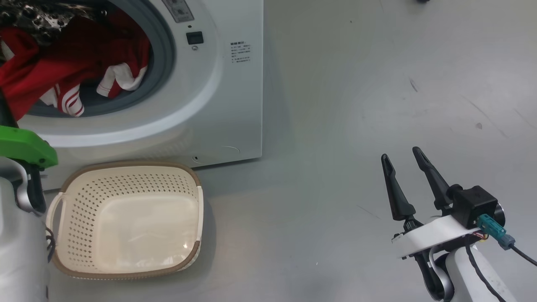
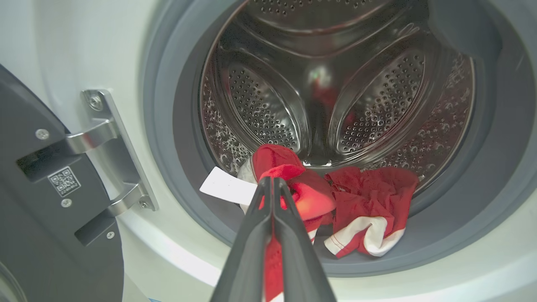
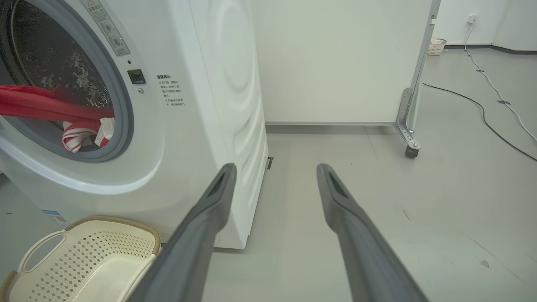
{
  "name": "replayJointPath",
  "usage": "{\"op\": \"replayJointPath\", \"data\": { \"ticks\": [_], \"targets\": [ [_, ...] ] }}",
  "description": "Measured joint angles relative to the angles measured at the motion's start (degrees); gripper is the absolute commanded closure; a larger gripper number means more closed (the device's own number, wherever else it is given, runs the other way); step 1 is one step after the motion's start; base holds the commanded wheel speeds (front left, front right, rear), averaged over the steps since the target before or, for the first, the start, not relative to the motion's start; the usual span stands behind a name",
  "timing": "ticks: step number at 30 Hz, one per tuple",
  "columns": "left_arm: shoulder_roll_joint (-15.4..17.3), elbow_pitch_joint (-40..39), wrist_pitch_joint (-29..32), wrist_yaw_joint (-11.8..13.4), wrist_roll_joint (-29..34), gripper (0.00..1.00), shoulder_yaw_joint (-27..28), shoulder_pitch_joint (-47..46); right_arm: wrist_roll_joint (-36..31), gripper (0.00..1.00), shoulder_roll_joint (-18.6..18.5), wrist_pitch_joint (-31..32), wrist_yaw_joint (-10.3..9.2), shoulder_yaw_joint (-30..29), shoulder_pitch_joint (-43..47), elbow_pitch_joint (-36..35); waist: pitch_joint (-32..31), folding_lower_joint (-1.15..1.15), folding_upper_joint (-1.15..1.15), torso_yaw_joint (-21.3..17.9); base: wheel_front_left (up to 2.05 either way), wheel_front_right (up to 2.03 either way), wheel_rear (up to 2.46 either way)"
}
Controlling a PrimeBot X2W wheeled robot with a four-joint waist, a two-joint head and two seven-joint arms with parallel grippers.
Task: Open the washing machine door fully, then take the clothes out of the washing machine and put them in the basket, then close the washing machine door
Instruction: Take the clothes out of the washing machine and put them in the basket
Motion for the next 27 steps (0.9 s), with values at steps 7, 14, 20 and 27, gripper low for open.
{"op": "replayJointPath", "data": {
  "ticks": [7, 14, 20, 27],
  "targets": [
    [-1.19, -2.94, -2.74, -3.88, -0.47, 1.00, -0.91, 3.00, 0.00, 0.00, -0.18, 0.00, -0.09, -0.01, 2.25, 0.12, -3.52, 0.00, 0.00, 1.80, 0.00, 0.00, 0.00],
    [-1.19, -9.05, -3.20, -5.44, 0.51, 1.00, -3.10, 6.88, 0.00, 0.00, -0.15, 0.00, -0.51, 0.30, 4.26, -0.01, -6.86, 0.00, 0.00, 3.45, 0.00, 0.00, 0.00],
    [-1.91, -18.79, -3.18, -5.53, 0.49, 1.00, -2.34, 8.10, 0.00, 0.00, -0.14, 0.01, -0.55, 0.57, 5.38, -0.85, -8.26, 0.00, 0.00, 4.26, 0.00, 0.00, 0.00],
    [-3.68, -31.37, -3.20, -5.54, 0.43, 1.00, 0.22, 8.10, 0.00, 0.00, -0.19, 0.01, -1.07, 0.44, 6.15, -1.83, -8.42, 0.00, 0.00, 4.74, 0.00, 0.00, 0.00]
  ]
}}
